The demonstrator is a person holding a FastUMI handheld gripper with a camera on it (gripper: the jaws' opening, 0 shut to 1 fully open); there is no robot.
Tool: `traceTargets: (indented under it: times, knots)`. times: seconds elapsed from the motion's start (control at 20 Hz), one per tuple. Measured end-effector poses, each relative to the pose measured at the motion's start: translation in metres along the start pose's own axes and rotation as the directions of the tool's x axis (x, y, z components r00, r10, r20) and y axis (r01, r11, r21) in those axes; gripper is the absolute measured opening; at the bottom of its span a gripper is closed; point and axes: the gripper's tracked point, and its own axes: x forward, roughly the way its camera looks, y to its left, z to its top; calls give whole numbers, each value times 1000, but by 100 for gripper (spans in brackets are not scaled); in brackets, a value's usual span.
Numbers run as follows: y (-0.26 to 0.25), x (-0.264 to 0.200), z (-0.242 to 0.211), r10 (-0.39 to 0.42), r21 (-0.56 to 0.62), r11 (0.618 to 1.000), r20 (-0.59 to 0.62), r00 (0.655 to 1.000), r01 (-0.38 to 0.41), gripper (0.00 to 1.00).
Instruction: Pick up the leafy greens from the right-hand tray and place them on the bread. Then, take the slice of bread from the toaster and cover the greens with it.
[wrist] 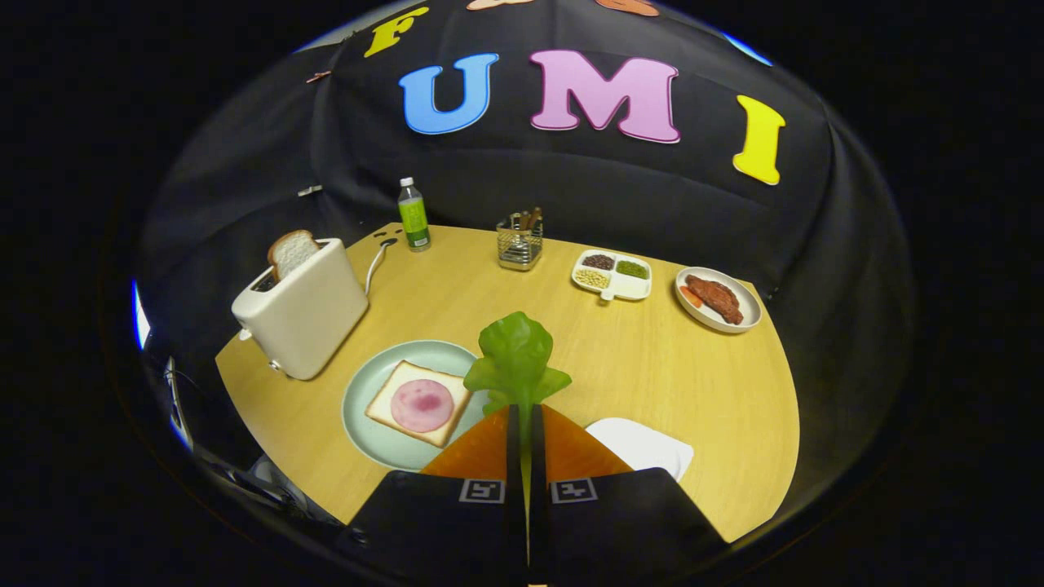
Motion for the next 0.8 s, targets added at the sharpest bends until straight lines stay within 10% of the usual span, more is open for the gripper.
traceTargets:
  times: [0.65,0.7,0.8]
  knots:
    - [105,87,-8,118,-14,993,-118,986,-120,9]
    - [102,95,-14,89,-14,996,-135,987,-92,16]
    - [95,104,-15,42,-18,999,-133,990,-44,72]
